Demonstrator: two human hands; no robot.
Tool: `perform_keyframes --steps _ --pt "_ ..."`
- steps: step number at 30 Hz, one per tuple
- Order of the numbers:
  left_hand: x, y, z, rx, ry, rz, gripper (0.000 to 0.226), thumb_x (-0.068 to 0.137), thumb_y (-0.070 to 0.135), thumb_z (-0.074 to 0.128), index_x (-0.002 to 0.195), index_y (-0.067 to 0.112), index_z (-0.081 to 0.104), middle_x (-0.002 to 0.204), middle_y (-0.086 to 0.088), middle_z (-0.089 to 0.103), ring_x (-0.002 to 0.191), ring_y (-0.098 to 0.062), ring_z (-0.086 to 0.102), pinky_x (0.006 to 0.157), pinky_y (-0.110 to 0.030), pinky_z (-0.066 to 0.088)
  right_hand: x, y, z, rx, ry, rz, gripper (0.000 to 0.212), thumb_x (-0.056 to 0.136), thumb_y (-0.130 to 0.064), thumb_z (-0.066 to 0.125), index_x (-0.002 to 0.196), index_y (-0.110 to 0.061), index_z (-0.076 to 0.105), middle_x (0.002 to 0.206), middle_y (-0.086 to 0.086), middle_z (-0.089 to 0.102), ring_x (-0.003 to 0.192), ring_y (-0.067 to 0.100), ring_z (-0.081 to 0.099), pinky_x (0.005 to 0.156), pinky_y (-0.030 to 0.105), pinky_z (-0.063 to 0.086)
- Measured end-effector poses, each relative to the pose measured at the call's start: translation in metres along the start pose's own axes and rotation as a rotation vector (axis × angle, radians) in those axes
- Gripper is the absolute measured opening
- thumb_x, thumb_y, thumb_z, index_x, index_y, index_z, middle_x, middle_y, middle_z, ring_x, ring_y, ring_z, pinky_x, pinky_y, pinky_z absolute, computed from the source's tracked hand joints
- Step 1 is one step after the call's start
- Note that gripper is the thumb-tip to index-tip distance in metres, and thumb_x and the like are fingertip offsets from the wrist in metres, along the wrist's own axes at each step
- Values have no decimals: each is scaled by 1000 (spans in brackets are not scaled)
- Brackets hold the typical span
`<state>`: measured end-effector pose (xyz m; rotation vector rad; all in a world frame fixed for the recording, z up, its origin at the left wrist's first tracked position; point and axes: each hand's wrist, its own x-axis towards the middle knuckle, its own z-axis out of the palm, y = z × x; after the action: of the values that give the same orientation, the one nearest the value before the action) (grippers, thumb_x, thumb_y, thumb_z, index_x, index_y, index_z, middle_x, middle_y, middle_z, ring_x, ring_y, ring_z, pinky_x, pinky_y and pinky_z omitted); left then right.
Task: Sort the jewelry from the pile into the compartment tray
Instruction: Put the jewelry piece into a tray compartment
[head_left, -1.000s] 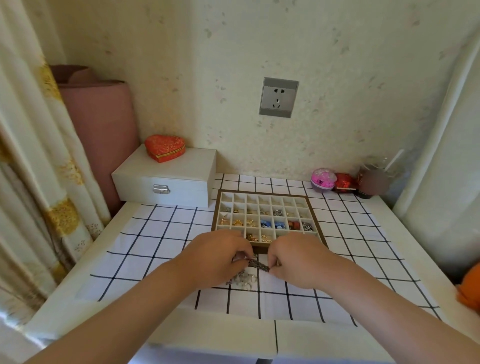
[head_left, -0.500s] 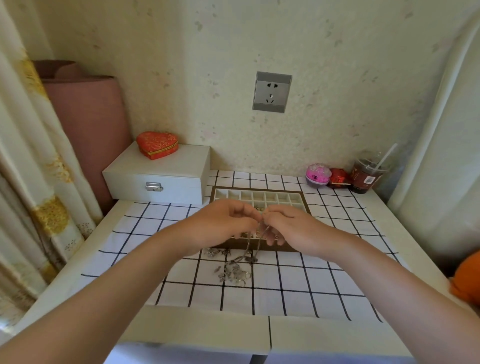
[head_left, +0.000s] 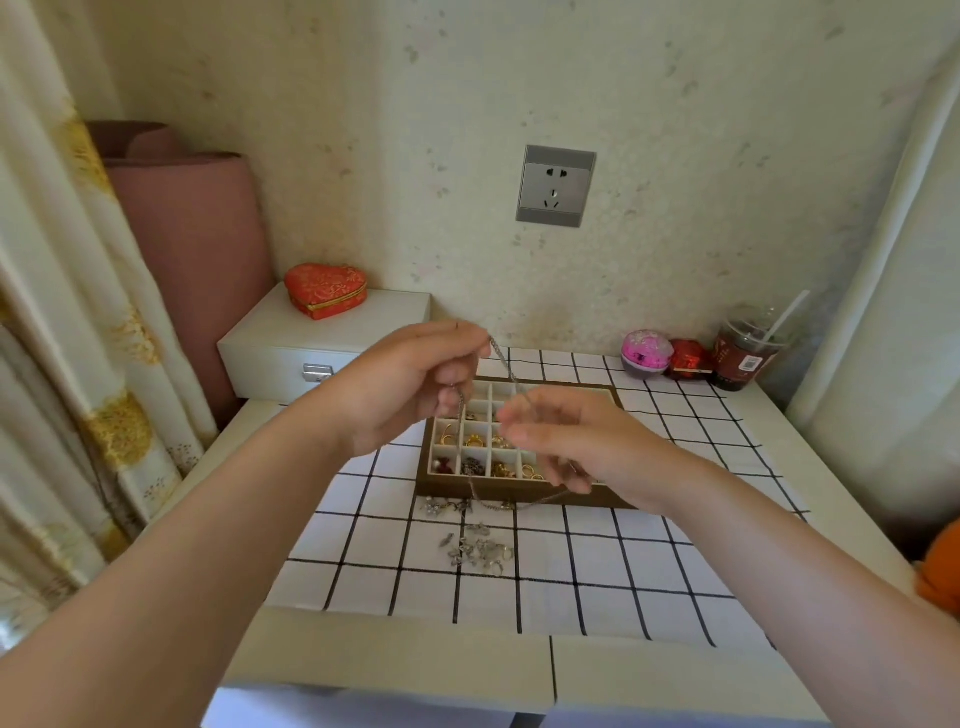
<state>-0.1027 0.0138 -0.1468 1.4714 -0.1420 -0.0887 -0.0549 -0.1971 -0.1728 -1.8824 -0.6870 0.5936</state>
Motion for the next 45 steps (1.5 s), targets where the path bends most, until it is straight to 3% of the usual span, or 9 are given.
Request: perform_keyframes --steps 3,8,13,15,19,22,28,38,45 --pt "4 6 2 -211 -19 84 19 98 25 50 83 17 58 62 4 38 59 -15 39 56 -23 41 4 2 10 -74 -87 27 26 94 -34 68 119 -39 67 113 -6 70 68 10 59 50 19 39" --pt "9 16 -4 -328 63 223 18 99 24 47 84 19 55 80 4 56 67 -14 51 63 -24 42 11 -2 17 -209 -42 -28 17 99 -31 60 93 -23 73 90 0 75 71 3 58 73 17 45" --pt "14 17 -12 -186 215 289 19 102 23 47 87 21 57 105 1 67 75 -13 57 63 -25 38 21 -1 10 -182 82 29 30 103 -34 51 91 -21 74 77 -25 67 84 -1 59 88 27 46" --pt "16 18 -15 -155 239 290 18 104 21 46 89 19 57 103 -2 70 75 -14 58 63 -26 39 28 -5 4 -207 116 26 28 103 -36 50 94 -27 76 89 -31 66 93 -9 57 90 23 43" --pt "25 21 -26 -120 317 290 17 103 22 50 89 18 59 96 -1 71 76 -14 60 65 -25 47 53 -10 -9 -314 201 4 22 98 -36 59 87 -38 78 108 -7 75 106 13 67 103 39 49" --pt "36 18 -37 -43 390 275 13 101 21 55 92 15 62 94 -3 73 78 -16 62 73 -30 54 82 -9 -19 -318 200 14 15 95 -33 65 92 -32 80 101 -9 76 101 7 68 95 27 51" --pt "55 10 -51 20 470 257 10 98 18 59 94 12 66 93 -4 74 80 -15 66 86 -38 57 142 -4 -26 -287 233 92 14 93 -23 70 91 -10 74 79 4 73 49 12 57 44 24 46" --pt "68 -5 -66 113 503 240 13 98 17 59 88 15 67 94 -5 76 78 -14 68 79 -32 58 193 8 -5 -344 182 115 15 91 -24 70 87 -10 74 78 4 76 48 13 56 42 23 39" --pt "72 -10 -62 211 500 217 11 96 17 62 92 9 68 97 -8 75 75 -11 66 78 -32 57 194 29 4 -529 135 101 29 92 -33 68 72 -13 74 74 14 74 56 18 61 66 30 50"
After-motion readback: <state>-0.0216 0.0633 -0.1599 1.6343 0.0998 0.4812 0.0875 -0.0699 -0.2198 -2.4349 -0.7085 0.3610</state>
